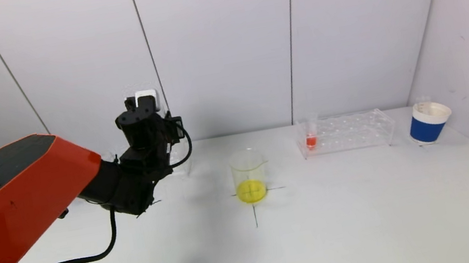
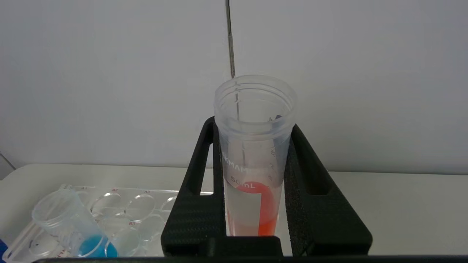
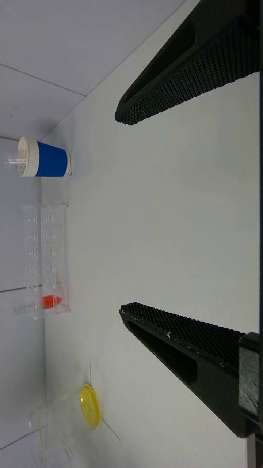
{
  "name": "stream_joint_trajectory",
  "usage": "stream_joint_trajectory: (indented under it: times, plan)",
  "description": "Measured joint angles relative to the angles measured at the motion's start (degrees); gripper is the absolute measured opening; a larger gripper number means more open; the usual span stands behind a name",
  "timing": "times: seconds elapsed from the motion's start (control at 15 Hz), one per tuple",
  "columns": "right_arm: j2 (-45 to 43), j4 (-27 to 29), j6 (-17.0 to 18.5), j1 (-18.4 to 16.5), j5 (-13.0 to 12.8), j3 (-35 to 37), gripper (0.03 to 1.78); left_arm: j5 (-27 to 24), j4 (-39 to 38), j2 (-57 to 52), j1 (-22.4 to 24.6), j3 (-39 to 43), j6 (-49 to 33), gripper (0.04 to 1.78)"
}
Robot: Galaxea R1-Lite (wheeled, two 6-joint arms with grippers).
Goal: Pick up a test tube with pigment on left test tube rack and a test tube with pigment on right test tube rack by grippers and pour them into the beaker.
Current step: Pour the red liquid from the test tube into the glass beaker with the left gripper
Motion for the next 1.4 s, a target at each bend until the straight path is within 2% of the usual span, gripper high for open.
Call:
stream_joint_trajectory:
  times: [0.2,0.53,0.8,0.93,1.07,1.4]
  plan:
    - [0.00,-0.02,0.00,0.00,0.00,0.00,1.77,-0.85,5.40,-2.97,-0.11,-2.32,0.72,0.47]
    - [0.00,-0.02,-0.02,0.00,0.00,0.00,1.77,-5.72,15.25,-6.27,-1.43,-10.37,5.67,0.47]
    - [0.00,-0.02,0.00,0.00,0.00,0.00,1.77,-12.96,20.59,-7.01,-4.82,-13.48,10.08,0.47]
    - [0.00,-0.02,0.00,0.00,0.02,0.00,1.77,-14.07,20.78,-6.42,-5.75,-14.99,12.13,0.47]
    - [0.00,-0.02,0.00,0.00,0.00,0.00,1.77,-17.02,21.58,-5.57,-6.08,-17.07,14.32,0.47]
    - [0.00,-0.02,-0.02,0.02,0.00,0.00,1.77,-27.03,31.06,-5.49,-6.19,-18.92,17.38,0.47]
